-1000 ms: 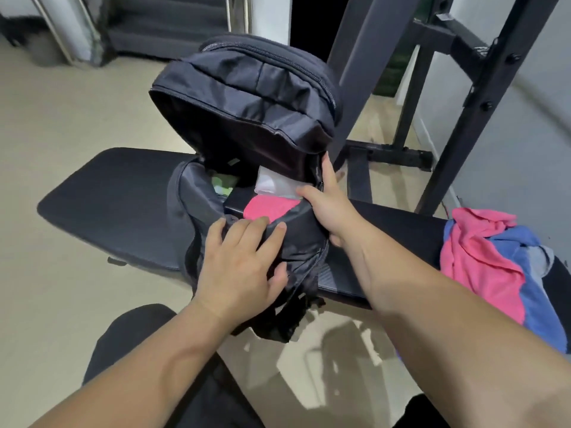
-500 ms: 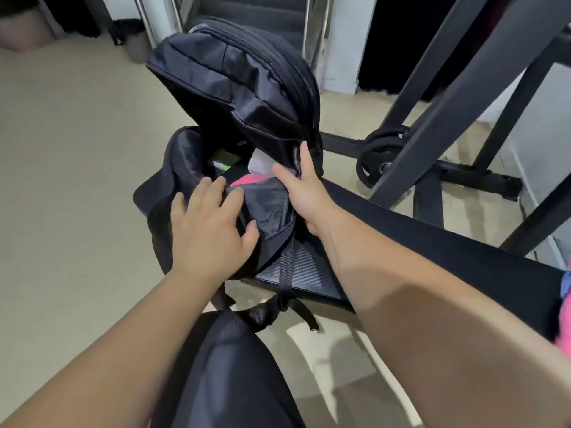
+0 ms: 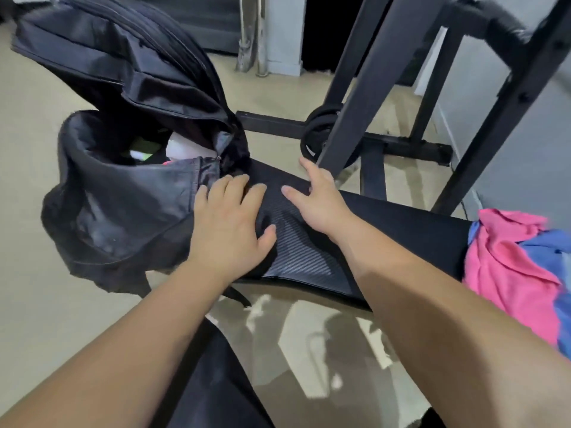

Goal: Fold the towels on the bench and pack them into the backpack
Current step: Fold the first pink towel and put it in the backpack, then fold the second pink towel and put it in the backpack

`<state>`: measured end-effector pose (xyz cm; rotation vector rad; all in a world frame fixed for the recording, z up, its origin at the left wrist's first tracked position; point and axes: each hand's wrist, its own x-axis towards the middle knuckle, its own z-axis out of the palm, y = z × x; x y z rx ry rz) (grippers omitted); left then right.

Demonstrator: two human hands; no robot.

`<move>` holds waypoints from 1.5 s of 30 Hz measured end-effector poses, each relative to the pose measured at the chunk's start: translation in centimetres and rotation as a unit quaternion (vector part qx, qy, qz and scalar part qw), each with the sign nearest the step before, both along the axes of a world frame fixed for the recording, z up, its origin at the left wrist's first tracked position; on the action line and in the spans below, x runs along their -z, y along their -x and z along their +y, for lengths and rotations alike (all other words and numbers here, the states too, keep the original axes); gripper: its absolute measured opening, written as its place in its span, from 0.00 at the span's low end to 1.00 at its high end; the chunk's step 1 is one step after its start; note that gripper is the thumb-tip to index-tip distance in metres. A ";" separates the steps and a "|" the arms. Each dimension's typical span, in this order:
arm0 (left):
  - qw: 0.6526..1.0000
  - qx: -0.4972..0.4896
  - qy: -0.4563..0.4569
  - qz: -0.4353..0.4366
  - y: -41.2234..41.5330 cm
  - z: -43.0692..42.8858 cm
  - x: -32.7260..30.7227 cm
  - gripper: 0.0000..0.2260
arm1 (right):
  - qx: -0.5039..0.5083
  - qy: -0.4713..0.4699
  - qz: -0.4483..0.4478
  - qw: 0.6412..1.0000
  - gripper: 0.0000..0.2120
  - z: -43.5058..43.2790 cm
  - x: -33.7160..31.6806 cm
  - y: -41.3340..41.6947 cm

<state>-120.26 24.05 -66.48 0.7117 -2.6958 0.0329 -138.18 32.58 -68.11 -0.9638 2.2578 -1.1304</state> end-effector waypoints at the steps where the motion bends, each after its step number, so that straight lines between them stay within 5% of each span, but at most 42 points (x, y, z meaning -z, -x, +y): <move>1: 1.000 0.025 -0.007 -0.017 1.4 1.4 0.3 0.29 | 0.022 -0.031 0.035 0.999 0.34 2.3 0.6 1.3; 8: 0.975 0.140 -0.064 -0.157 9.6 10.9 3.1 0.29 | 0.268 -0.211 0.196 0.919 0.35 19.1 3.1 9.2; 12: 0.963 0.173 -0.065 -0.196 11.8 15.0 4.2 0.29 | 0.374 -0.250 0.196 0.871 0.33 26.6 3.7 11.7; 26: 0.942 0.163 -0.099 -0.278 12.4 19.4 8.4 0.37 | 0.349 -0.176 0.319 0.864 0.12 33.6 6.2 12.2; 30: 0.954 0.159 -0.149 -0.207 12.8 19.9 7.4 0.37 | 0.276 0.015 0.311 0.909 0.13 31.1 4.6 10.5; 32: 0.956 0.168 -0.187 -0.150 13.1 20.3 6.4 0.39 | 0.189 0.107 0.217 0.952 0.11 29.9 3.2 8.8; 35: 0.949 0.214 -0.229 -0.043 13.5 21.3 4.6 0.41 | 0.027 0.116 0.067 0.991 0.10 28.6 1.1 6.2; 38: 0.923 0.289 -0.250 0.034 13.5 21.8 2.9 0.30 | -0.044 0.095 0.017 0.994 0.09 28.1 0.1 4.6; 42: 0.907 0.267 -0.314 0.091 11.9 21.7 0.9 0.07 | 0.005 0.165 0.002 0.986 0.05 28.4 -1.0 2.8; 45: 0.884 0.202 -0.401 0.130 10.7 21.2 -0.7 0.10 | 0.030 0.201 -0.025 0.979 0.16 28.6 -1.0 2.2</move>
